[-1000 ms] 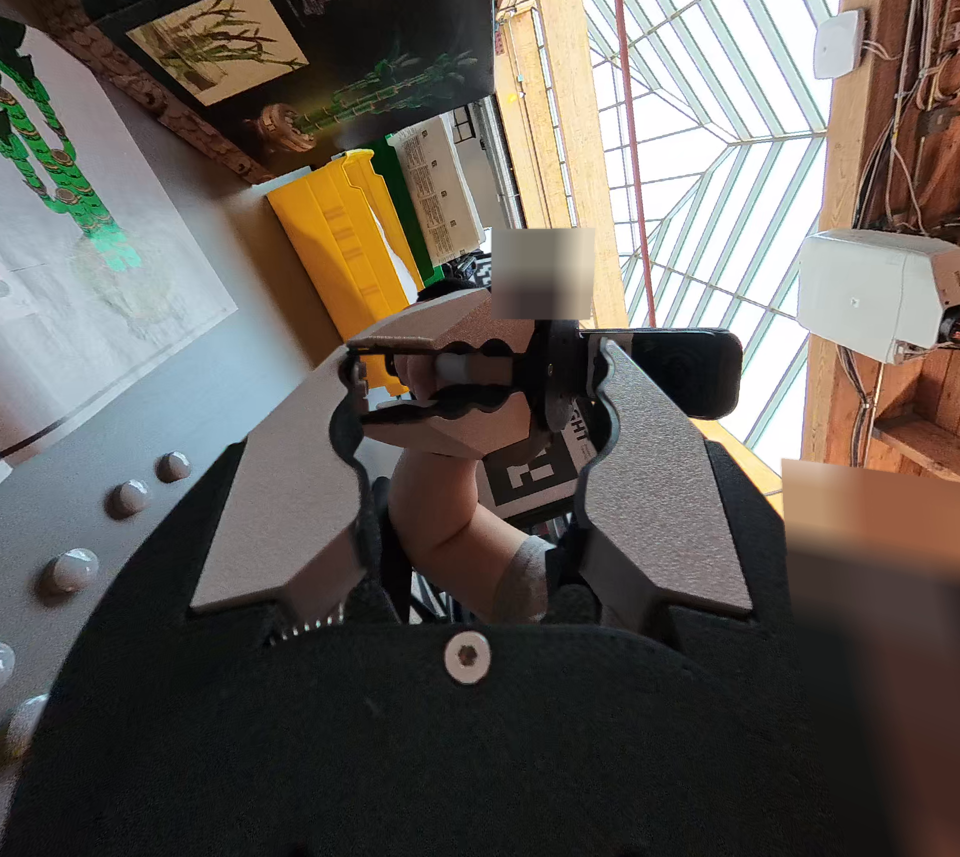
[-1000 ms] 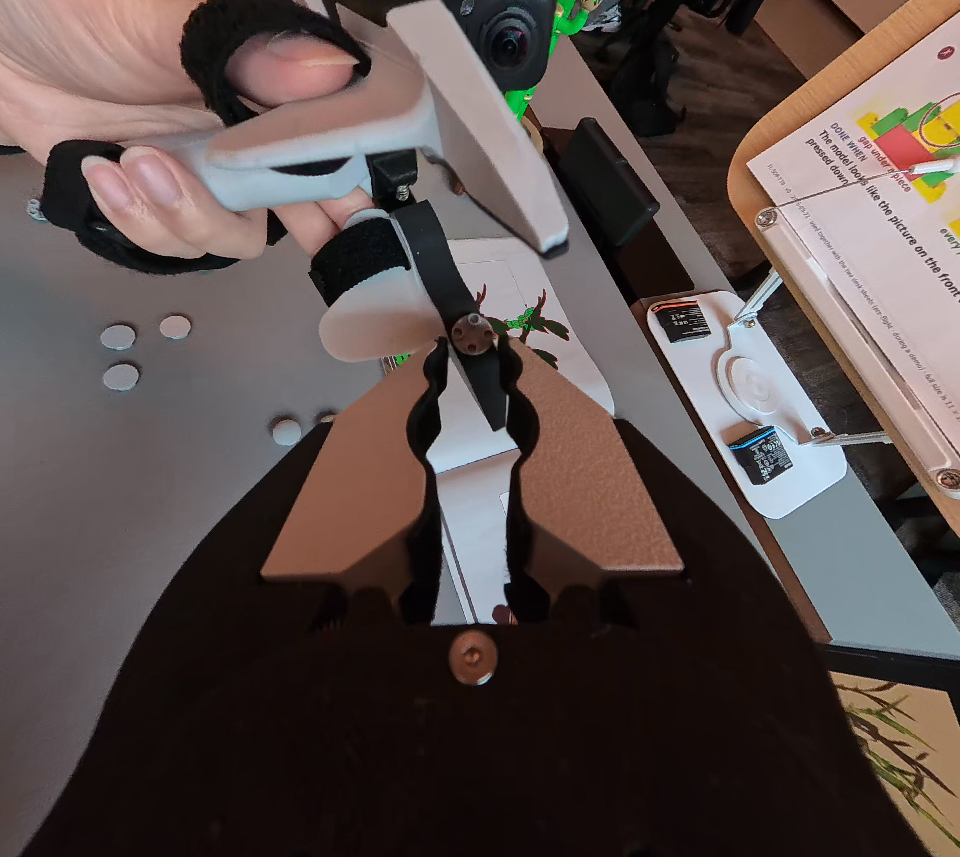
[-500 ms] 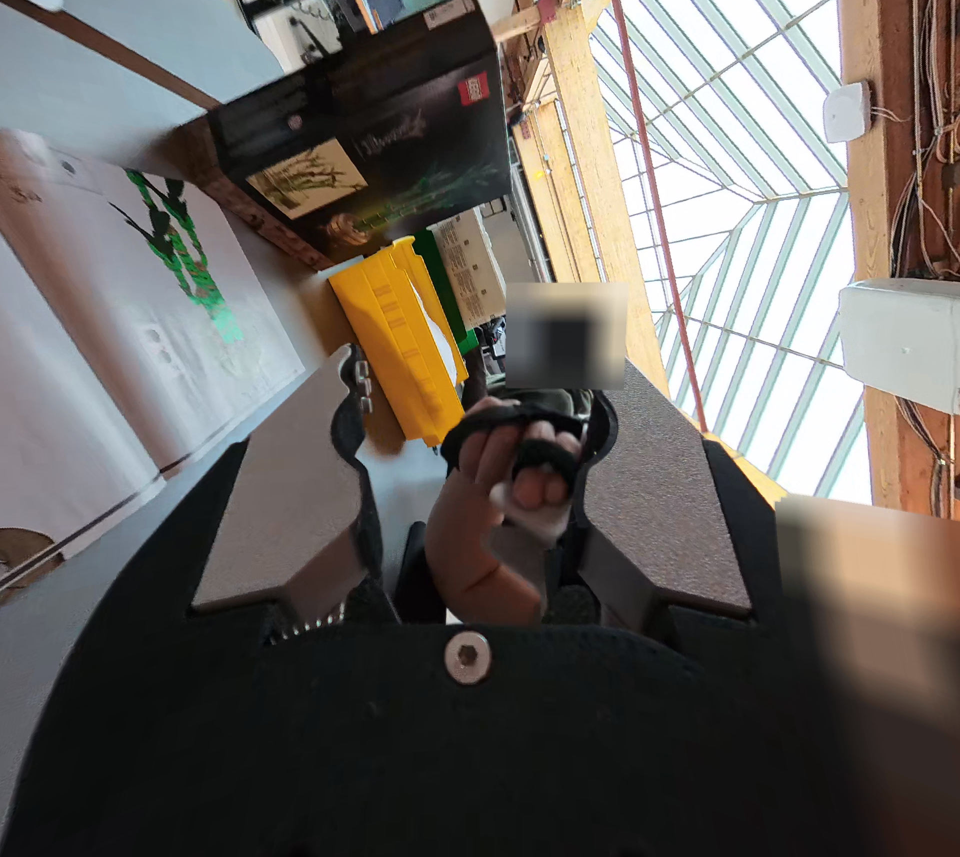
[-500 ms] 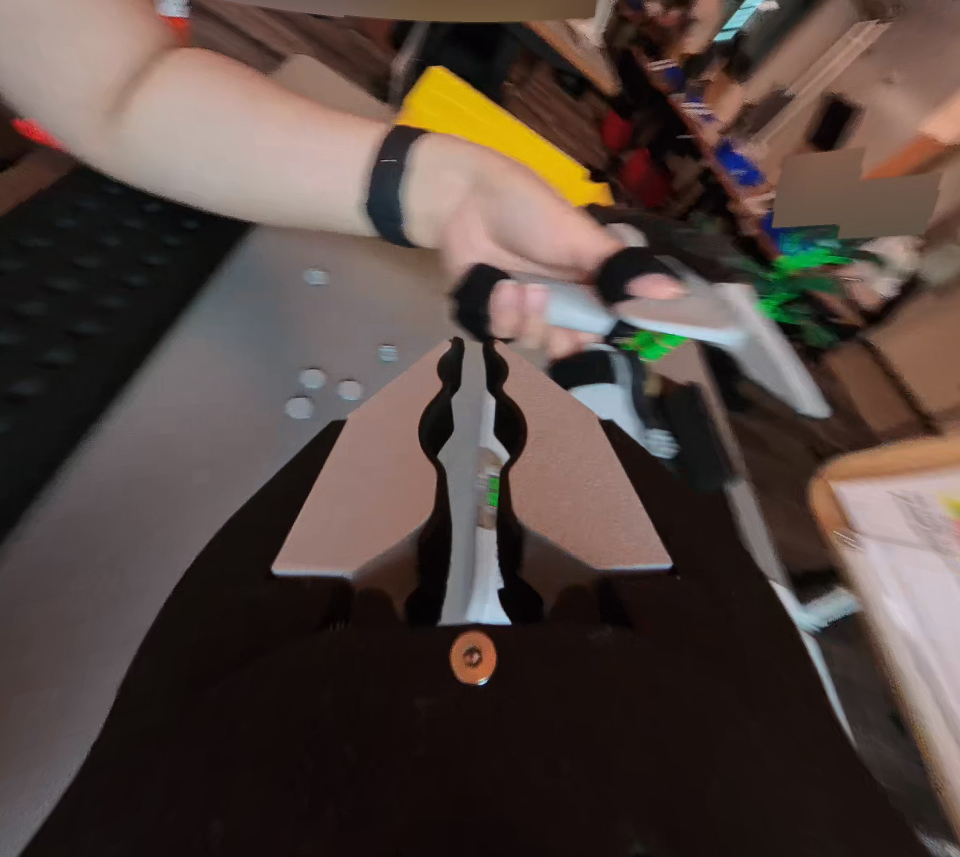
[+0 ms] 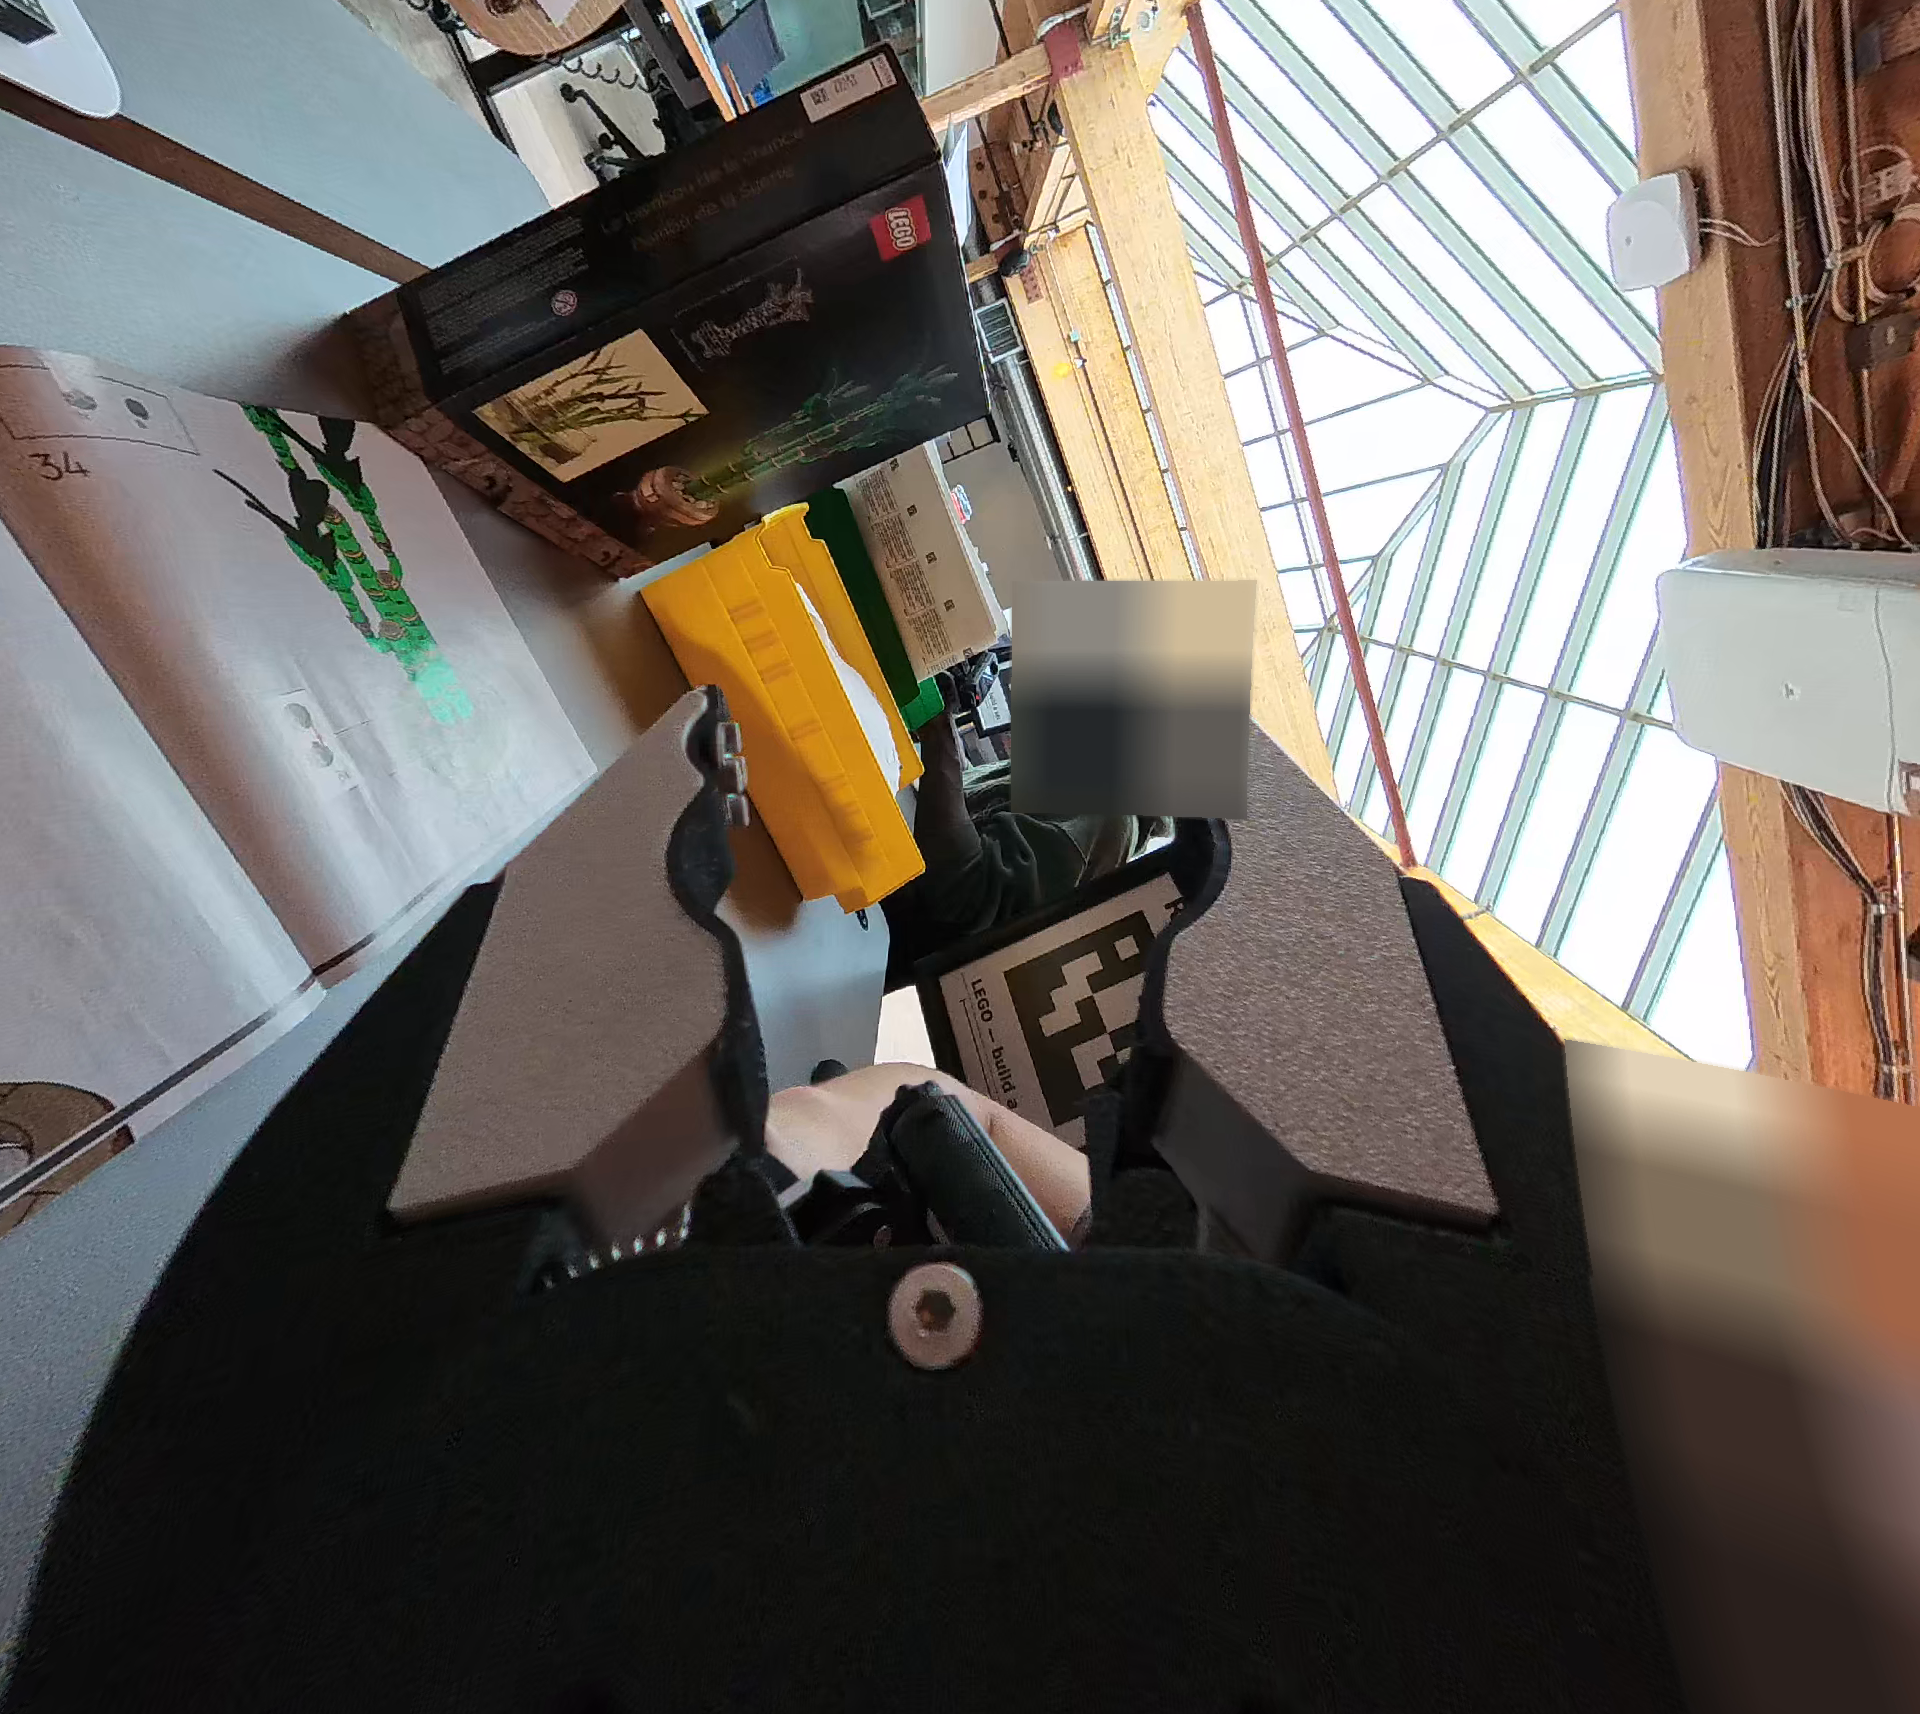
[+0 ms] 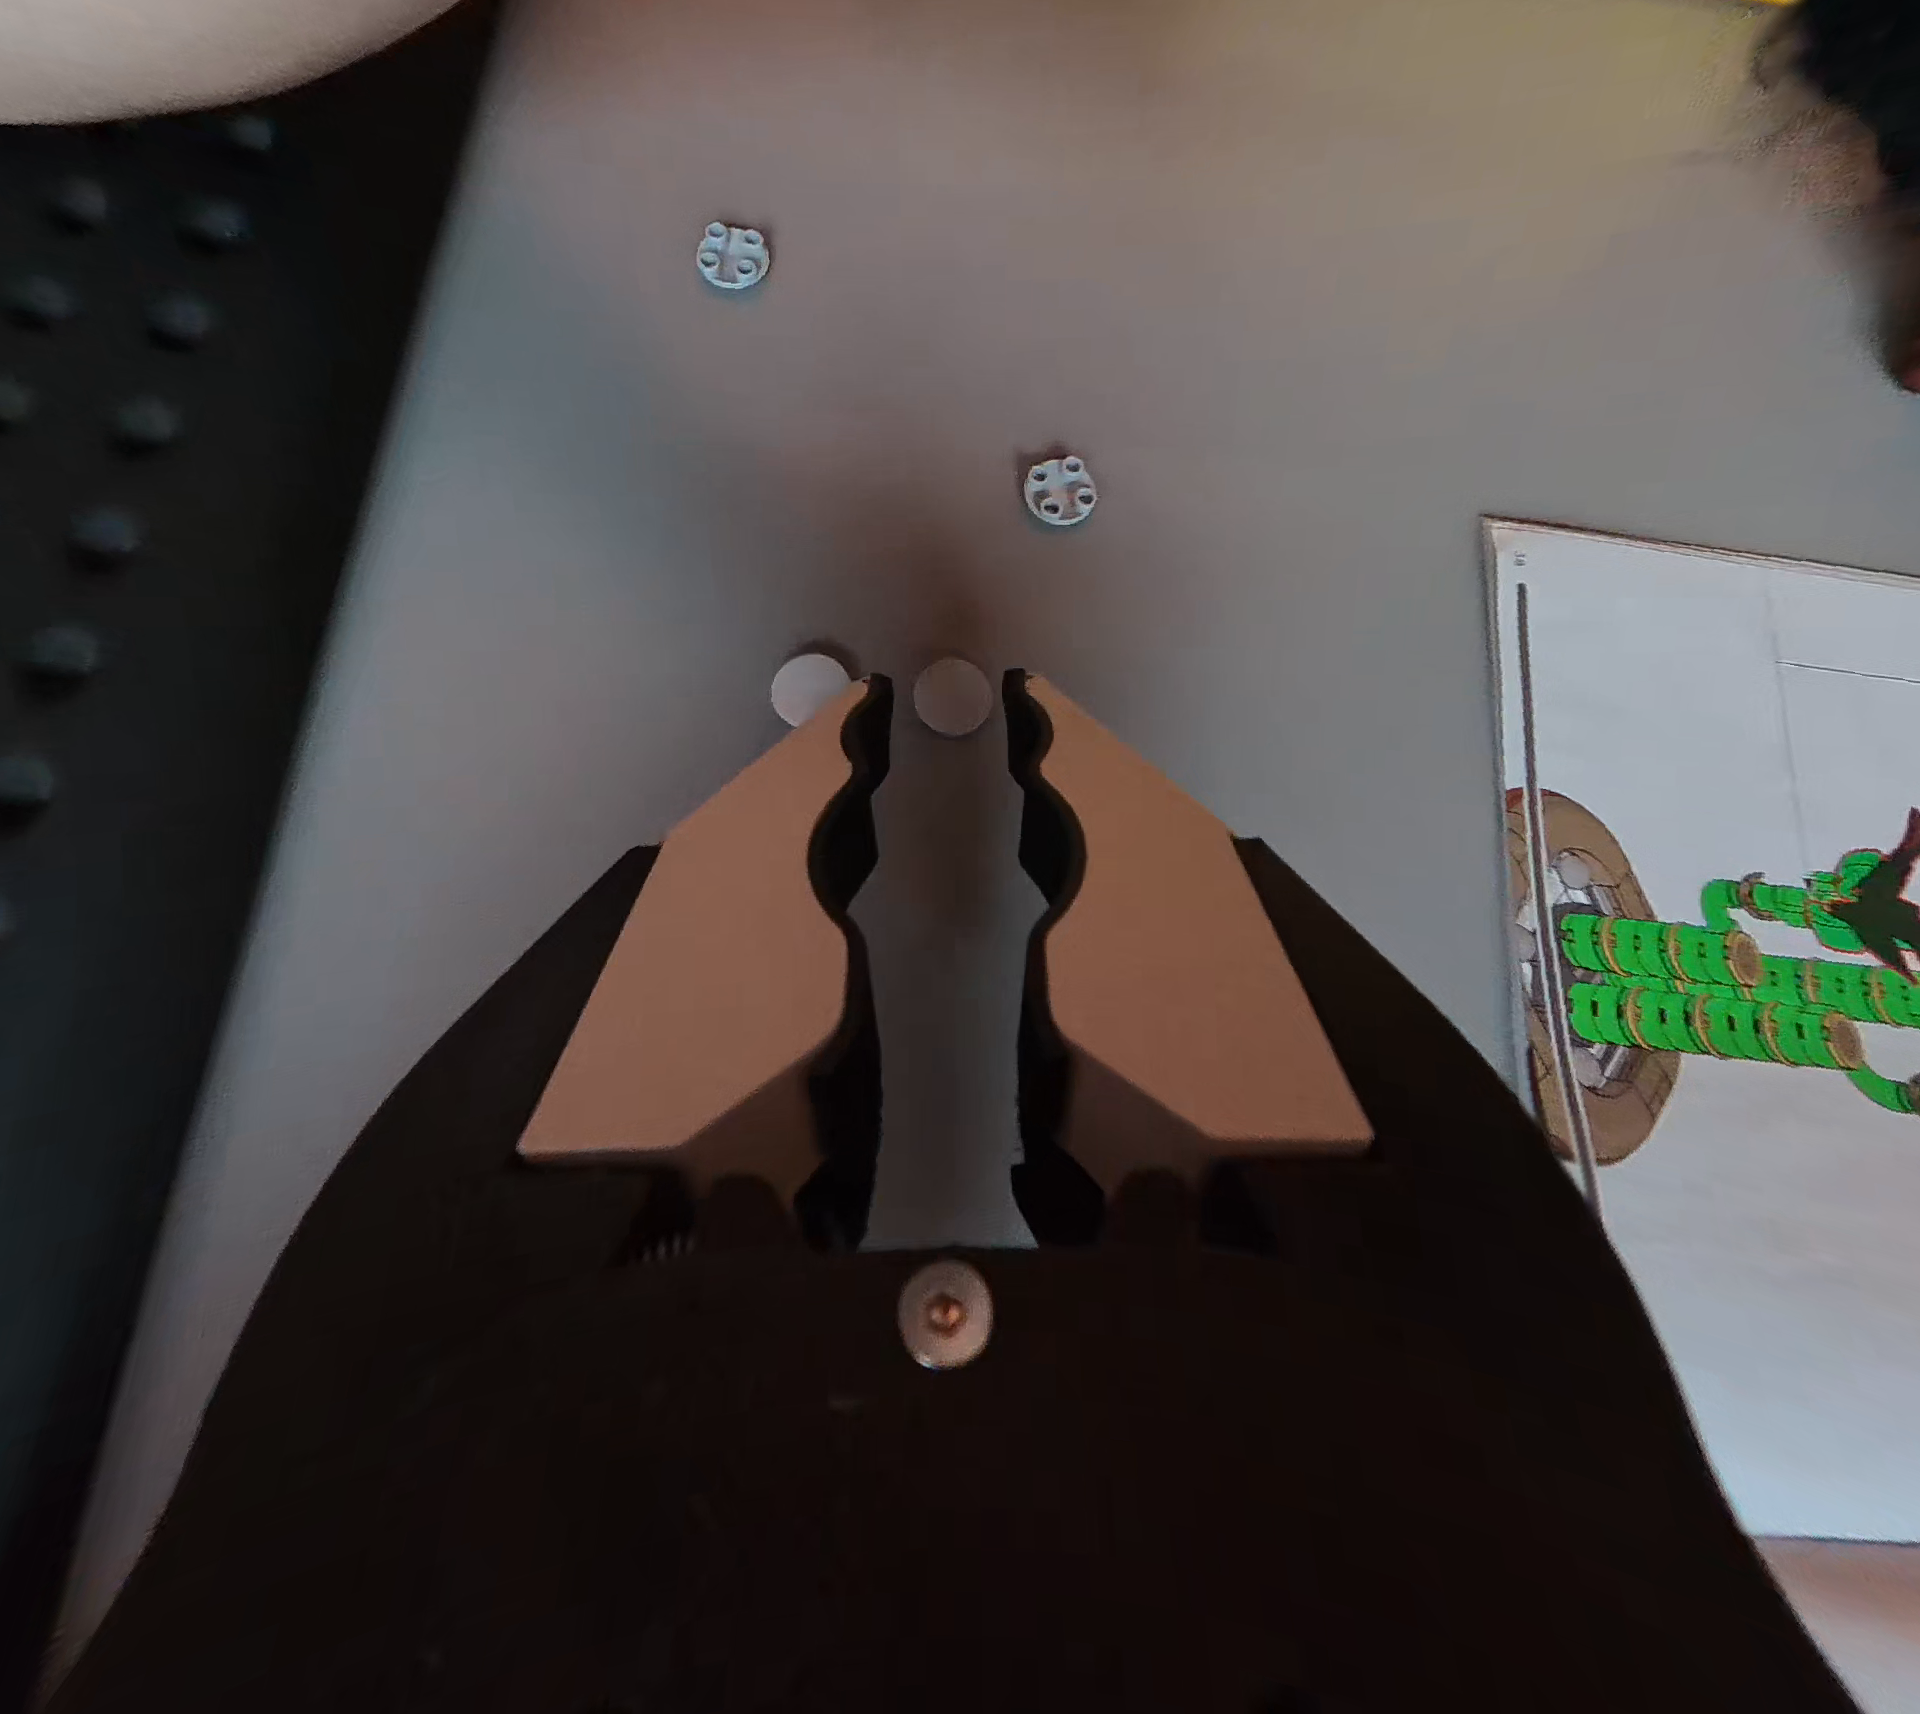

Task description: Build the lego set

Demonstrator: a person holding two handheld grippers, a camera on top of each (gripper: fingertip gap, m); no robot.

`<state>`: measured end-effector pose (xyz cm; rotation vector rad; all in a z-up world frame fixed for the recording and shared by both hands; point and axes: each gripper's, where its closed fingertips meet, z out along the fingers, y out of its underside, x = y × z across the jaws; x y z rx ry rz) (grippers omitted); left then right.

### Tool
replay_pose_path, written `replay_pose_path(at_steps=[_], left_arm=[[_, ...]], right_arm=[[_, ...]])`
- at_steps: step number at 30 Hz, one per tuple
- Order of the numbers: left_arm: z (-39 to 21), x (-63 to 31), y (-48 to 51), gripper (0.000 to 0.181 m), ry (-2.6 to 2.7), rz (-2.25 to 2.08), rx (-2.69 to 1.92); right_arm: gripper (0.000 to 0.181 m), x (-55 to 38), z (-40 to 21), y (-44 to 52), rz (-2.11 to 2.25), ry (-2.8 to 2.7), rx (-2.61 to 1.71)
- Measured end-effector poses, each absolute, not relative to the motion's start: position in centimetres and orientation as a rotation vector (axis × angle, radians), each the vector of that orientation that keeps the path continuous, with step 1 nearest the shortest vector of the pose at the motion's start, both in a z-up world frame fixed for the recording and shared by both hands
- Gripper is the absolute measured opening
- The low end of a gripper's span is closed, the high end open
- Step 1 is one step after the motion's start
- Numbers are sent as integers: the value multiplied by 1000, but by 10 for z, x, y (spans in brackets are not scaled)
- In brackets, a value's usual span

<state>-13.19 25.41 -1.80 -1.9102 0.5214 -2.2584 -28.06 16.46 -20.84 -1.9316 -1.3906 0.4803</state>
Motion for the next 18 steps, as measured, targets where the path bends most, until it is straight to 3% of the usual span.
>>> replay_pose_path(at_steps=[18], left_arm=[[-13, -134, 253, 81, 530, -2295, -1887]], right_arm=[[14, -274, -214, 171, 521, -1362, -1986]])
